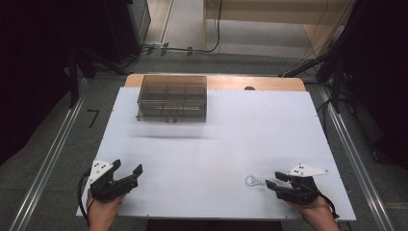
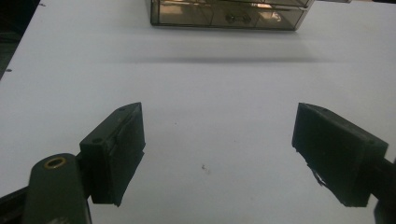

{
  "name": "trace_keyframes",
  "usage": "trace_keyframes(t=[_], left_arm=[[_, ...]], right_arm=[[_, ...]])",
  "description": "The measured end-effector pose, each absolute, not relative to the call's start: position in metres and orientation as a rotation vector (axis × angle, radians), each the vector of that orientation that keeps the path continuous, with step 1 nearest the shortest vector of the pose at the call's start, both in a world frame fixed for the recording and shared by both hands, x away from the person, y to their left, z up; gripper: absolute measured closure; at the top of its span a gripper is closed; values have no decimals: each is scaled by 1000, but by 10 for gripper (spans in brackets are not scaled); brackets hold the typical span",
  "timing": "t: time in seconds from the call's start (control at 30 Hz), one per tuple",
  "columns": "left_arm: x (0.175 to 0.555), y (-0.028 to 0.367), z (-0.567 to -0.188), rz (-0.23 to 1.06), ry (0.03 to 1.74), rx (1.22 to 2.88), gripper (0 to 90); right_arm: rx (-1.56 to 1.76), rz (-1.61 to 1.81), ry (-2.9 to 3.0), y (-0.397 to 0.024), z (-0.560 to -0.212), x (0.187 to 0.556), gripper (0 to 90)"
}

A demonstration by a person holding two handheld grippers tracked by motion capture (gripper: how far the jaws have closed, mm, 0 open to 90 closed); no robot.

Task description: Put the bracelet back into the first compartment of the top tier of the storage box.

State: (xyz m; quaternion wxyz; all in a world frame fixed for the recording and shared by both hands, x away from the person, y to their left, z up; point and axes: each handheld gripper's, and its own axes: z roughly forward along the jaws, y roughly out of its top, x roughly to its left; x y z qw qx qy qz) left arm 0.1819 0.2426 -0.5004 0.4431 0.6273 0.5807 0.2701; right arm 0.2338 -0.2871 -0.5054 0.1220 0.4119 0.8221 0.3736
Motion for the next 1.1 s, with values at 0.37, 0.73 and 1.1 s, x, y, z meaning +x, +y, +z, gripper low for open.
trace_keyframes(t=[0.37, 0.73, 1.1], left_arm=[[182, 242, -501, 666, 1438, 1558, 173], [182, 242, -501, 664, 1442, 1558, 173], [182, 242, -501, 658, 1443, 1558, 173]], right_arm=[[1184, 1088, 2423, -282, -508, 236, 531], [1166, 1090, 2445, -277, -510, 236, 618], [1121, 1084, 2508, -272, -512, 238, 716]])
